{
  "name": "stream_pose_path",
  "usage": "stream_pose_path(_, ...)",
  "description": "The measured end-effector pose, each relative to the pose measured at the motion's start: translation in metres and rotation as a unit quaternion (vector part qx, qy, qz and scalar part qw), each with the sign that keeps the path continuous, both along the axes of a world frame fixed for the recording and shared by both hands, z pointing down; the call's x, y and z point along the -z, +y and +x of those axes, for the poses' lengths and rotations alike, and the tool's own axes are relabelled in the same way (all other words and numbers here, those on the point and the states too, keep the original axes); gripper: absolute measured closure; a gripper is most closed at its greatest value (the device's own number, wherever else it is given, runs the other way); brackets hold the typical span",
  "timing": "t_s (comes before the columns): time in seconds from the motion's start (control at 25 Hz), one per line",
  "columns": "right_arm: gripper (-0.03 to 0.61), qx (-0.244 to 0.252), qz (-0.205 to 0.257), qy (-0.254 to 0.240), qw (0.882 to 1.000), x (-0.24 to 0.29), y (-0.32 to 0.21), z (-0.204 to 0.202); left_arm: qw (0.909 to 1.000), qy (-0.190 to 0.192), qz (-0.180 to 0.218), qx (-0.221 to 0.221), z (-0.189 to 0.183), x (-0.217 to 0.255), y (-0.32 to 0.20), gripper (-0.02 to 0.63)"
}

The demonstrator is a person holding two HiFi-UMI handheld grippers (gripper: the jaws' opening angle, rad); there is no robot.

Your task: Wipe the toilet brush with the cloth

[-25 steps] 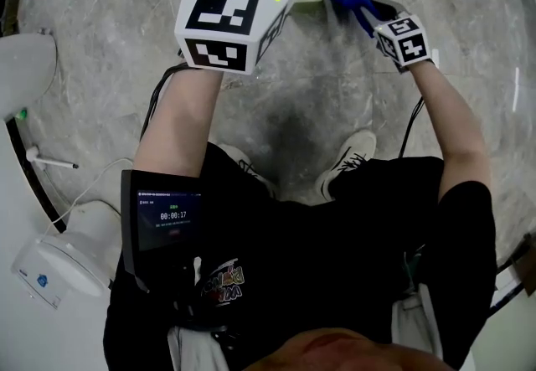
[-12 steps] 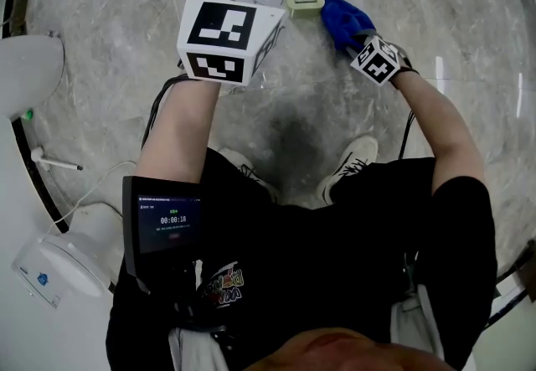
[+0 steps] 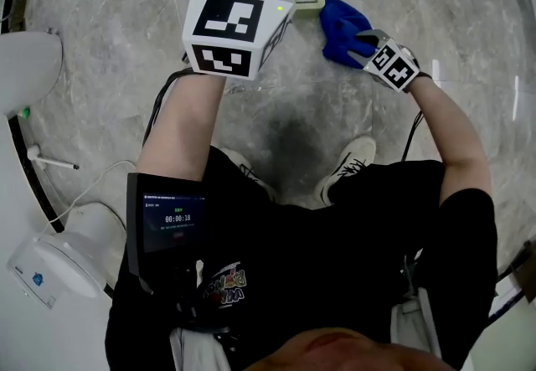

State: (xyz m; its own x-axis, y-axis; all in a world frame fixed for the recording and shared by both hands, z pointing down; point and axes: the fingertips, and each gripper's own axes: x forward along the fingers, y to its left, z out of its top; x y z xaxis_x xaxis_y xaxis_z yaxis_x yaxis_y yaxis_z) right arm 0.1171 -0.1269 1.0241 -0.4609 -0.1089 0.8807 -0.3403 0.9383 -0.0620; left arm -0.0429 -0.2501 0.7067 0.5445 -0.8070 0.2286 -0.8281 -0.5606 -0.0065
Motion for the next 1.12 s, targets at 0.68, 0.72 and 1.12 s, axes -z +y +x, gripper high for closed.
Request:
stream_pose_path(0.68, 0.446, -0.191, 0.155, -0.407, 0.88, 0.338, -0.093, -0.097, 0.9977, 0.063, -0.023, 0.011, 0.005, 0.03, 0.034, 0.561)
stream_pose_path(0.72, 0.447, -0.187, 0.151, -0.397, 0.886, 0.338, -0.085, -0.1, 0.9967, 0.073, -0.034, 0.013, 0.006, 0.031, 0.041, 0.561)
stream_pose_path(1.12, 0.446, -0.284, 0.09, -0.37, 0.88, 0.391, -0.041, -0.097, 0.9836, 0.087, -0.14, 0.072, -0.014, 0.045, 0.113, 0.563)
